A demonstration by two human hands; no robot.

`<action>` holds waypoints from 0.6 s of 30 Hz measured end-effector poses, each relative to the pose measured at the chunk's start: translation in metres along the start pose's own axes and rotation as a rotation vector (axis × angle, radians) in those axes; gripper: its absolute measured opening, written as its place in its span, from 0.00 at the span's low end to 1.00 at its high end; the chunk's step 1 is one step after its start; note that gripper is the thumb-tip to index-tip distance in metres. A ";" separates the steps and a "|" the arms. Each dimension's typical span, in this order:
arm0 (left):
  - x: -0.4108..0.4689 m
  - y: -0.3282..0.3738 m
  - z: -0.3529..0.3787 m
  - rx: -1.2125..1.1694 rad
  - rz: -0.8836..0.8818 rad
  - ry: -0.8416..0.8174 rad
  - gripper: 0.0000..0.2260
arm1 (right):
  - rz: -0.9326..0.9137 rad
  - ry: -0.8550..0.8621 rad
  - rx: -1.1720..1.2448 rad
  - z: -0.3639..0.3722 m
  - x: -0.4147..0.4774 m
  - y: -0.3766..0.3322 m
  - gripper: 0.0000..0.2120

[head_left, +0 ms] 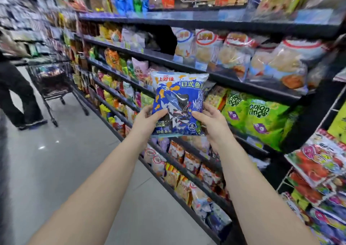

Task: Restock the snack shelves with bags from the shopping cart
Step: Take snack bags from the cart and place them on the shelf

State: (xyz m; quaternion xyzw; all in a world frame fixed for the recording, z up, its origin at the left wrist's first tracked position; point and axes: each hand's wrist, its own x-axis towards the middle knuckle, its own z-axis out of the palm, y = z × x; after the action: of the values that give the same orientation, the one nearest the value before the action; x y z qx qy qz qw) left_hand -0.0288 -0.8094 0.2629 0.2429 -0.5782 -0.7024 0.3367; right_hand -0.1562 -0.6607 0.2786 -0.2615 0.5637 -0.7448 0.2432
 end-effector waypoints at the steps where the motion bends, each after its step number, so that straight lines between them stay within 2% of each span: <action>1: 0.024 0.009 0.000 0.011 0.031 -0.010 0.23 | -0.029 -0.003 0.006 0.005 0.023 -0.007 0.17; 3: 0.069 0.032 0.006 0.063 0.091 -0.028 0.26 | -0.086 -0.004 0.016 0.014 0.070 -0.021 0.19; 6: 0.138 0.072 0.015 0.119 0.192 -0.056 0.23 | -0.182 -0.022 0.019 0.025 0.144 -0.050 0.23; 8: 0.183 0.103 0.023 0.123 0.244 -0.078 0.28 | -0.242 -0.026 0.023 0.033 0.190 -0.076 0.23; 9: 0.205 0.118 0.029 0.127 0.277 -0.099 0.26 | -0.276 -0.028 0.029 0.038 0.213 -0.089 0.22; 12: 0.272 0.162 0.047 0.098 0.359 -0.144 0.10 | -0.379 0.010 0.017 0.050 0.273 -0.129 0.19; 16: 0.352 0.205 0.074 0.048 0.426 -0.208 0.07 | -0.486 0.070 -0.081 0.060 0.338 -0.176 0.22; 18: 0.389 0.224 0.087 0.021 0.442 -0.259 0.09 | -0.526 0.093 -0.136 0.061 0.366 -0.196 0.21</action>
State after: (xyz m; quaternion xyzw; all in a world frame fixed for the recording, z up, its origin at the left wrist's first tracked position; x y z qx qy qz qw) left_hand -0.3048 -1.0695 0.5185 0.0219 -0.6630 -0.6308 0.4026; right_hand -0.4019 -0.8964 0.5244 -0.3802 0.5358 -0.7539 -0.0030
